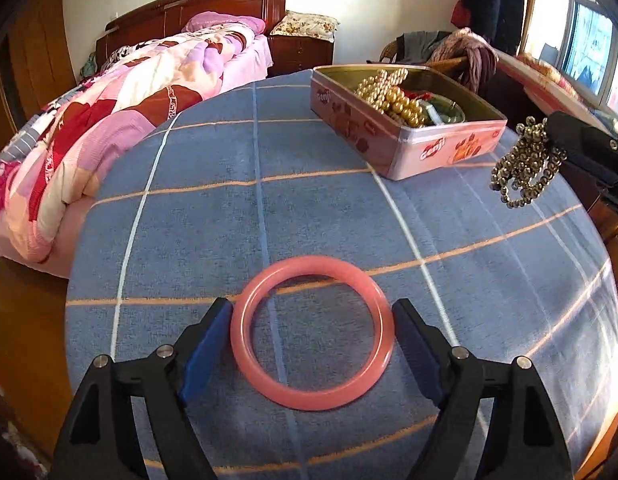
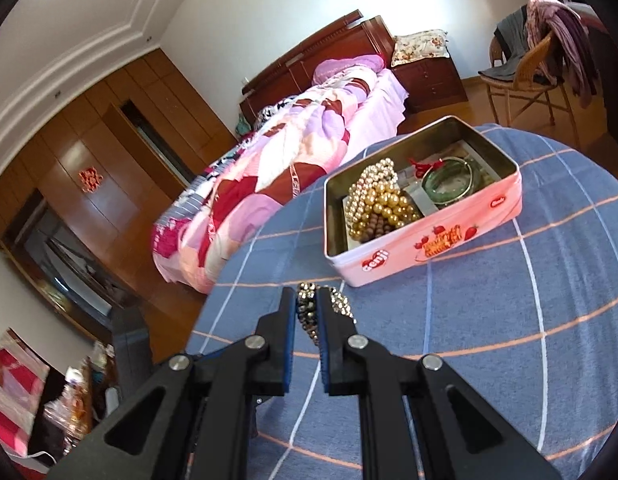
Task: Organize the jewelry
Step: 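Grasp the pink bangle with the left tool while the right tool holds the bead chain, then lower the bead chain and pink bangle over the tin and open the right tool, then open the left tool to drop the pink bangle into the tin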
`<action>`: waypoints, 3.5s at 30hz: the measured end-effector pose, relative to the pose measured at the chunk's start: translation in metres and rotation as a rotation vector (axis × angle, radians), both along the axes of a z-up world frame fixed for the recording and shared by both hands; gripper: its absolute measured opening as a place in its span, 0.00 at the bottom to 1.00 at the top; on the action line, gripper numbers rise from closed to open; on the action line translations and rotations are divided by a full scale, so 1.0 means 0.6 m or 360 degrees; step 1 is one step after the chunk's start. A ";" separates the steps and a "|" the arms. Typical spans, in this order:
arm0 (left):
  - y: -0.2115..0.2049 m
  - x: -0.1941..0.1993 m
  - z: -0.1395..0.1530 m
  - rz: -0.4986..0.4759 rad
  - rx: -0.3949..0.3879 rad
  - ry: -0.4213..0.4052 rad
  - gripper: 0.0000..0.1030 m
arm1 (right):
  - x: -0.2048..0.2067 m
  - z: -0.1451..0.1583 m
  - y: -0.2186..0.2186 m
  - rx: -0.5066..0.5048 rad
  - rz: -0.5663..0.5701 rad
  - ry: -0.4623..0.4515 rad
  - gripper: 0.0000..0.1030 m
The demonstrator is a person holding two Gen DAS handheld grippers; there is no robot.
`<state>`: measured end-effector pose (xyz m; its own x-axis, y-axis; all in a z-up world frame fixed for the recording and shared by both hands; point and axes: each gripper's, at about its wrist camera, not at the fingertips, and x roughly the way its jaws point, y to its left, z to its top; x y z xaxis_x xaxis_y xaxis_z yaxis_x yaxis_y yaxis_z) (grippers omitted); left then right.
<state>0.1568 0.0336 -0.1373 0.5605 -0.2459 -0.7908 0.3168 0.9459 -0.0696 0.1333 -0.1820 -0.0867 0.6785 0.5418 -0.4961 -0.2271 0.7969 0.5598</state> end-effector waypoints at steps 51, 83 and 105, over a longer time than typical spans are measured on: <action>-0.224 0.253 0.071 -0.0039 -0.0278 -0.0300 0.79 | 0.272 -0.032 -0.146 0.0042 -0.0355 0.0052 0.14; -0.218 0.240 0.072 0.0131 -0.0112 -0.0253 0.79 | 0.214 -0.011 -0.139 -0.0298 -0.0676 -0.0063 0.61; -0.212 0.182 0.078 0.0155 0.0089 -0.0347 0.79 | 0.166 -0.019 -0.118 -0.0478 -0.0768 -0.0063 0.78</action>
